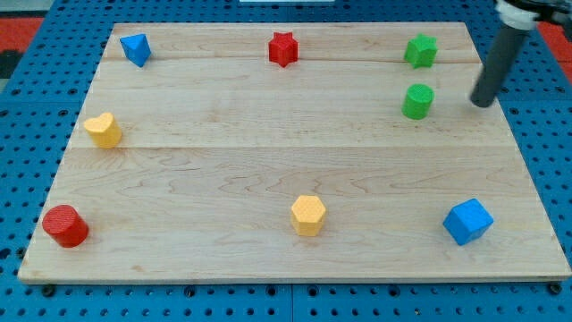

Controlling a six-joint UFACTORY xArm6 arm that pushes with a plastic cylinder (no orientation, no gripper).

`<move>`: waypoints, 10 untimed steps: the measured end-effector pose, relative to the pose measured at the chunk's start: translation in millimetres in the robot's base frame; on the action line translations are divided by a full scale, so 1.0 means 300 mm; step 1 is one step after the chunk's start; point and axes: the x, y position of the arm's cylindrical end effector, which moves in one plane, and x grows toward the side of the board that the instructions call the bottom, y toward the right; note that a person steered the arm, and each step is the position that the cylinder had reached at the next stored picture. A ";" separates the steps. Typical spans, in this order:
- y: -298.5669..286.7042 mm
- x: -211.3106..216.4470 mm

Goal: Push the green circle to the right side of the red star

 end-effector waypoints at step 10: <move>-0.454 -0.034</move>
